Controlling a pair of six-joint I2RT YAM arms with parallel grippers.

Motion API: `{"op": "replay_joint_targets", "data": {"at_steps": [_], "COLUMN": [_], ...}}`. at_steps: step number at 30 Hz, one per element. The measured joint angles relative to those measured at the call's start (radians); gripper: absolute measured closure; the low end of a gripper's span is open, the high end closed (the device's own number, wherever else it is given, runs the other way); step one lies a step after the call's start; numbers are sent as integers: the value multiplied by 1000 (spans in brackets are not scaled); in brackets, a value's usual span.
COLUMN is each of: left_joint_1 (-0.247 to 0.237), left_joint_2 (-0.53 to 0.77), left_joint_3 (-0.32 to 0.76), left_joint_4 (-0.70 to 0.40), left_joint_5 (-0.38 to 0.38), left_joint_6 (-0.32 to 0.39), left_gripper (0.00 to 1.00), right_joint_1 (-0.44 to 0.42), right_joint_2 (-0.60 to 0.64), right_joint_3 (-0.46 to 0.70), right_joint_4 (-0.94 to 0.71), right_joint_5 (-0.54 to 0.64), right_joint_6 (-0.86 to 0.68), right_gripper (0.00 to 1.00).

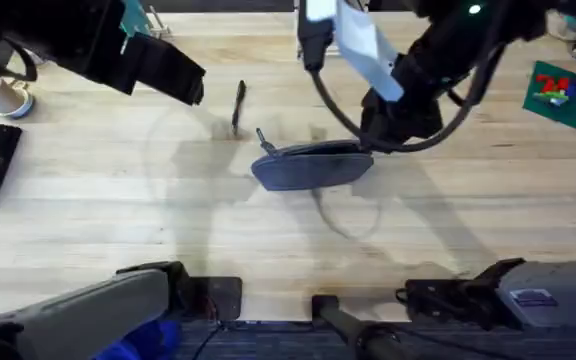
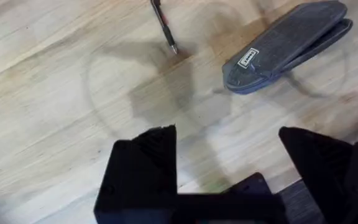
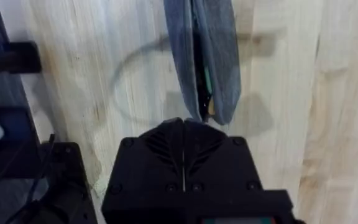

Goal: Unzip the bag, pick up the pens from the table one at a time and place them inside, then zip the bag closed.

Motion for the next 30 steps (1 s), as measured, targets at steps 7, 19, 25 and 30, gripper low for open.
{"op": "replay_joint_targets", "data": {"at_steps": [7, 19, 25, 30], "left_joint_1": [0, 0, 0, 0], "left_joint_2": [0, 0, 0, 0], "left_joint_3": [0, 0, 0, 0], "left_joint_4": [0, 0, 0, 0], "left_joint_5": [0, 0, 0, 0], "left_joint_6": [0, 0, 0, 0], "left_gripper": [4, 5, 5, 4], "right_joint_1": [26, 26, 26, 26], "right_joint_2": [65, 152, 153, 153], "right_joint_3": [0, 0, 0, 0], "right_joint_4": [24, 55, 87, 101], "right_joint_5": [0, 3, 3, 3], "right_joint_6": [1, 5, 4, 4], "right_gripper": [971, 970, 969, 969]}}
